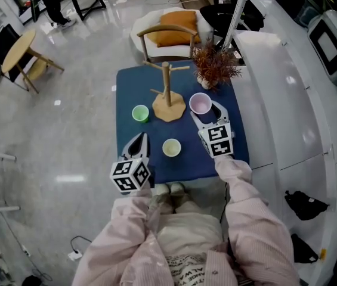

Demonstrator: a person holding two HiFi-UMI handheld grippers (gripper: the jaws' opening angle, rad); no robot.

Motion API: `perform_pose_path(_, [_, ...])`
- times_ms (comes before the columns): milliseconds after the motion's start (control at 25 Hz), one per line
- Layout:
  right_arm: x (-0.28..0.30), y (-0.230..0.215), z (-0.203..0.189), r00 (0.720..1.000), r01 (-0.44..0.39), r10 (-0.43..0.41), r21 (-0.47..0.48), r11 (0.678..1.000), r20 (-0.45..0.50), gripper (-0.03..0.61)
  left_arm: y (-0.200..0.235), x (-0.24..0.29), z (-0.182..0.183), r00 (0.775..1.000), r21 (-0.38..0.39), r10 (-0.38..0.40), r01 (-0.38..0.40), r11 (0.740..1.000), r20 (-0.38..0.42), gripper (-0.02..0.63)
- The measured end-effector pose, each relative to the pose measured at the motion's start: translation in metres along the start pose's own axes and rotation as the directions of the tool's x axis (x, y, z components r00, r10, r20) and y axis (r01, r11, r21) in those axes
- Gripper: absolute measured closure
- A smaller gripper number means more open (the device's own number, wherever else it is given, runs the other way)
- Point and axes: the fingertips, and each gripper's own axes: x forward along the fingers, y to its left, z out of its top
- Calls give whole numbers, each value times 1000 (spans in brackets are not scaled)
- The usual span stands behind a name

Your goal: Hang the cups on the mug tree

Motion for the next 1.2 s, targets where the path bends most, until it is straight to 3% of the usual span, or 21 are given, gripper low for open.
perform_pose_path(200, [1,-7,26,1000,2,-2,-40,999,-3,307,-12,-2,17,999,123,-39,38,992,5,615])
perform_pose_path(560, [12,-22,60,997,52,-61,-157,986,-55,307,-6,1,41,994,125,-106,103,987,16,615])
perform_pose_path(1200, [34,-31,102,972,88,-165,-390,916,-167,307,16,8,62,979,135,-203,204,970,-18,615])
